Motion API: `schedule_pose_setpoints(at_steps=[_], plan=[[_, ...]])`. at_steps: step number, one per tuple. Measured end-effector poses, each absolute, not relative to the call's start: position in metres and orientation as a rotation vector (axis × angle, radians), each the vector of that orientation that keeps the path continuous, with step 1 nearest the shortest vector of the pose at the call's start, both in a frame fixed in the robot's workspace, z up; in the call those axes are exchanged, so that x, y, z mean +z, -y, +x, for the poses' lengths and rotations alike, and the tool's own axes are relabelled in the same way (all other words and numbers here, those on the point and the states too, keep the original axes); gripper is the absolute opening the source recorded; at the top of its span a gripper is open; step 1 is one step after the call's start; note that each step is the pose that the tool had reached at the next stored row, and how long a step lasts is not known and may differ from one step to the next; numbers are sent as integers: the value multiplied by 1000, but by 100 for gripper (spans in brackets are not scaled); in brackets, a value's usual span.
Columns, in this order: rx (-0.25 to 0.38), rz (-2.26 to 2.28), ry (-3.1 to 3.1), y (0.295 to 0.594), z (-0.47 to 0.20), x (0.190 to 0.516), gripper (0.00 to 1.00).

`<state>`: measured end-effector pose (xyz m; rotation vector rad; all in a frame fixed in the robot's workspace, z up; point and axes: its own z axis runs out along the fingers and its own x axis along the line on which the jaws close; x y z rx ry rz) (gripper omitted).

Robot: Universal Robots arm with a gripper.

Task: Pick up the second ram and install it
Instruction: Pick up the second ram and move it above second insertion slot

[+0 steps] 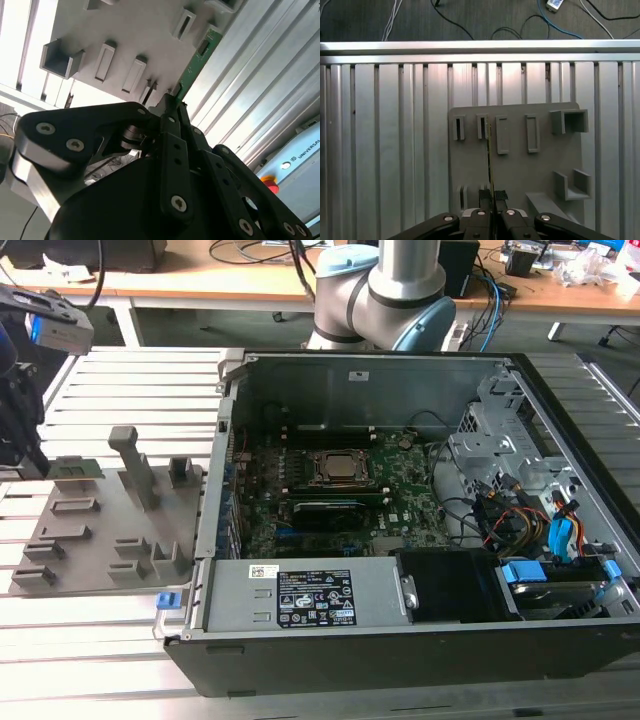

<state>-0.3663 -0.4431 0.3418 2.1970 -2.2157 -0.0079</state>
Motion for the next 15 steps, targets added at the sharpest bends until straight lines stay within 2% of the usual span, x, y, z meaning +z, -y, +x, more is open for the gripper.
schedule_pose_setpoints(at_steps=[15], plan=[[-8,2197,2216,443,-366,384,14]])
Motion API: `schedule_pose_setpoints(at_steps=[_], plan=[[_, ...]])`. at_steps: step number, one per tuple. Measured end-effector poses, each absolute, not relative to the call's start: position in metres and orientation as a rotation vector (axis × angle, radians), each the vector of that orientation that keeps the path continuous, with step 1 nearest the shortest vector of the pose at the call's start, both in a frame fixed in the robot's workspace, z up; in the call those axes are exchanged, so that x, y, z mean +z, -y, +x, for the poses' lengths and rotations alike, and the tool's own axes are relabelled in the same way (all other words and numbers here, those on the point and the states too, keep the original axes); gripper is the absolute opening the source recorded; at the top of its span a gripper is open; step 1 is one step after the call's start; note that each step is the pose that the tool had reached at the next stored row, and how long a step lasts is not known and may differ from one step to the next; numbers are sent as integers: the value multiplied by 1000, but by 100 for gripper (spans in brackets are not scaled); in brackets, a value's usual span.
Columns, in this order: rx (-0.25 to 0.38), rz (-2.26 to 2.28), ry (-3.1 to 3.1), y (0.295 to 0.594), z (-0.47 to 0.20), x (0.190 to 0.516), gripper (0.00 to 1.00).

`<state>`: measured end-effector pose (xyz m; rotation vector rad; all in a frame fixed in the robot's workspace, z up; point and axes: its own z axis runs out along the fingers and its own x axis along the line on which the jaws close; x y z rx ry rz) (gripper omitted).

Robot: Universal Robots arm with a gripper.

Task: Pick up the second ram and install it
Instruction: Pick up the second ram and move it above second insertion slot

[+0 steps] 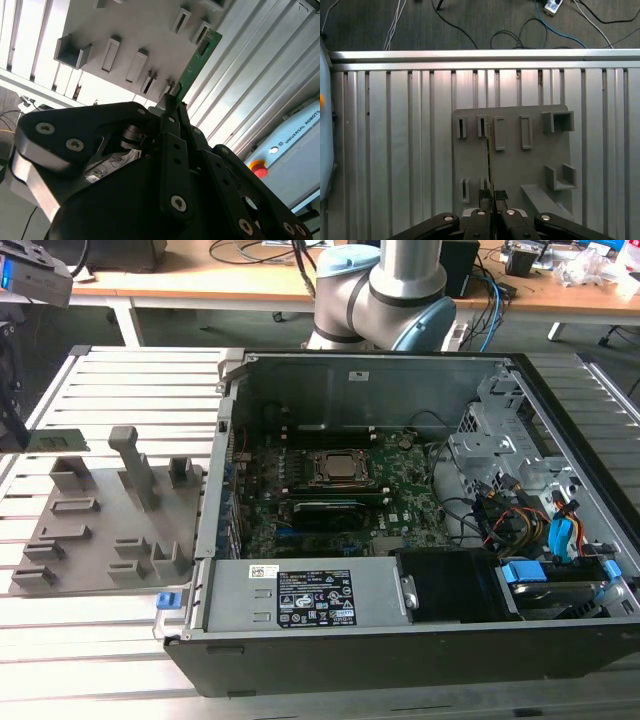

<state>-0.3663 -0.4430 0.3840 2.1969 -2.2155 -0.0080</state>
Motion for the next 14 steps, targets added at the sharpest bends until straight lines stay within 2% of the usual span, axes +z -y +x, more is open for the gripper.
schedule_pose_setpoints(at_steps=[7,14], plan=[[-9,2197,2216,443,-366,410,14],[-21,2203,2221,443,-354,412,14]])
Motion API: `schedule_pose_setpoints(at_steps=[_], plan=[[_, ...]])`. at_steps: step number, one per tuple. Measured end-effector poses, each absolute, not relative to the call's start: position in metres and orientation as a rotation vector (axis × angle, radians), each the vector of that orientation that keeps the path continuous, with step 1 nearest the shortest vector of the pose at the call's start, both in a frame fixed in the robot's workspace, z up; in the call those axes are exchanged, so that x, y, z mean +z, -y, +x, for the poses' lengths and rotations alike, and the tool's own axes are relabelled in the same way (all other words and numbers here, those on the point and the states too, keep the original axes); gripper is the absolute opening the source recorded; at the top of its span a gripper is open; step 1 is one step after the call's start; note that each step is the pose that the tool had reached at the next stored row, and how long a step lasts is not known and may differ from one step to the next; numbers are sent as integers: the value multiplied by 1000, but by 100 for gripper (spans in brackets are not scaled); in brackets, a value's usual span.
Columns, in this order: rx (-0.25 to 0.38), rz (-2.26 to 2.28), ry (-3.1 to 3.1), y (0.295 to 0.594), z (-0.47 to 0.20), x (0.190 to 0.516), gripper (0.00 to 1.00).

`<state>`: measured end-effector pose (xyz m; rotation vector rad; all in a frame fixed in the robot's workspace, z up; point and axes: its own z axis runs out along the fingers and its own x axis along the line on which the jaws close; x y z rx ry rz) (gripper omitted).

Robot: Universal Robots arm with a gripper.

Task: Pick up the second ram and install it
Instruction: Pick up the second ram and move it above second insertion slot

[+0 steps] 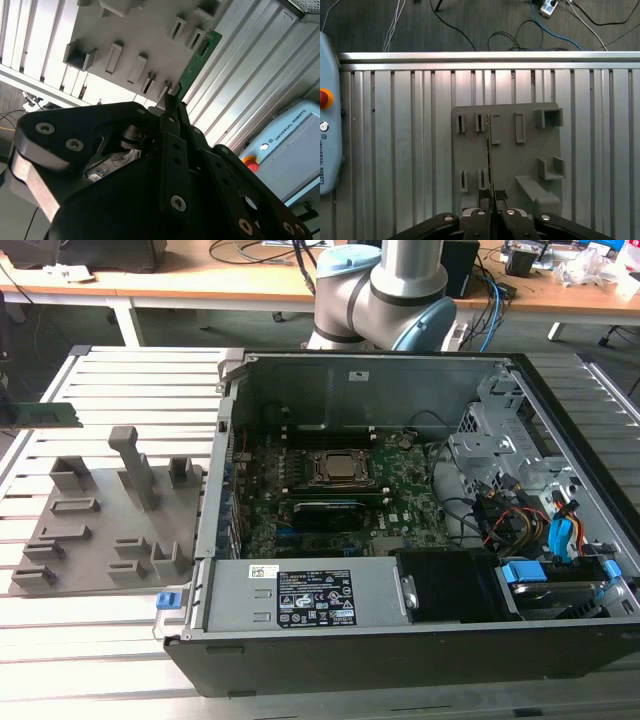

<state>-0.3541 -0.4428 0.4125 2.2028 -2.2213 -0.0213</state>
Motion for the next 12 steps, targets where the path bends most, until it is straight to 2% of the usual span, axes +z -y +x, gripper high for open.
schedule_pose_setpoints(at_steps=[12], plan=[[-21,2203,2221,443,-291,412,14]])
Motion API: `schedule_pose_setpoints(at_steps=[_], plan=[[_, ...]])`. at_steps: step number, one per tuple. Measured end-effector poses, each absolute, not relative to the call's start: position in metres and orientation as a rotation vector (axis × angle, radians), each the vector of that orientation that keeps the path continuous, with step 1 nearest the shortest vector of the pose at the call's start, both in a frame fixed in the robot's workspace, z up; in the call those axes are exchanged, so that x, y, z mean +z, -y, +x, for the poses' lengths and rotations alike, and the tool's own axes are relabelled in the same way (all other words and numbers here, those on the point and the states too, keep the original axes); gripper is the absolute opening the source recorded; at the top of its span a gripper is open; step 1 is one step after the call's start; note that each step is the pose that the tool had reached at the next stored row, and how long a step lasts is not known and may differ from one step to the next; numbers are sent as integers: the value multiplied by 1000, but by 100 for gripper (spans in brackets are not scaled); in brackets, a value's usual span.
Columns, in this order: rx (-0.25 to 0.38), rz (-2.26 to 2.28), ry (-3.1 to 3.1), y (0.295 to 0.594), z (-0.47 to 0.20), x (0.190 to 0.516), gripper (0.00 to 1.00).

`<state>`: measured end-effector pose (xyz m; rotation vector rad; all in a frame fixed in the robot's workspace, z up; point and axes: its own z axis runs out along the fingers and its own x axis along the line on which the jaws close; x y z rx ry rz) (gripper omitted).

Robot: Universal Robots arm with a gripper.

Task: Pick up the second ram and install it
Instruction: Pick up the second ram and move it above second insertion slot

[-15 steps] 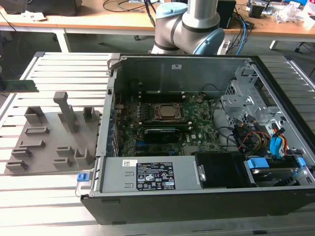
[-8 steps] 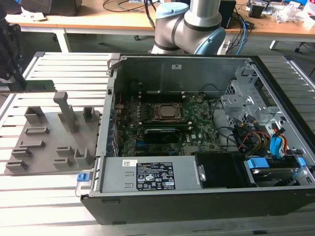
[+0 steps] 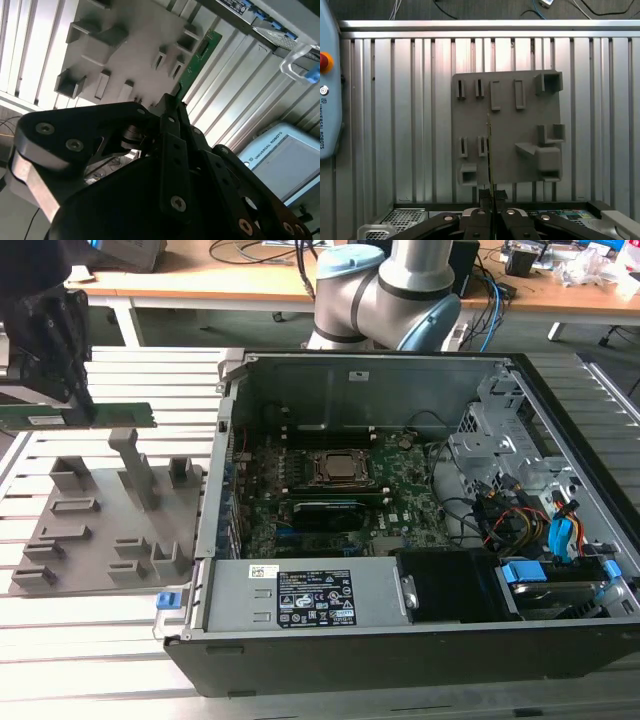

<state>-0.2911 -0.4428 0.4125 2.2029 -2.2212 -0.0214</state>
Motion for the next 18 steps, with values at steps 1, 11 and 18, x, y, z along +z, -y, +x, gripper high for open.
schedule_pose_setpoints(at_steps=[1,11,18], plan=[[-21,2203,2221,443,-289,412,14],[-22,2203,2221,443,-244,412,14],[-22,2202,2221,443,-211,412,14]])
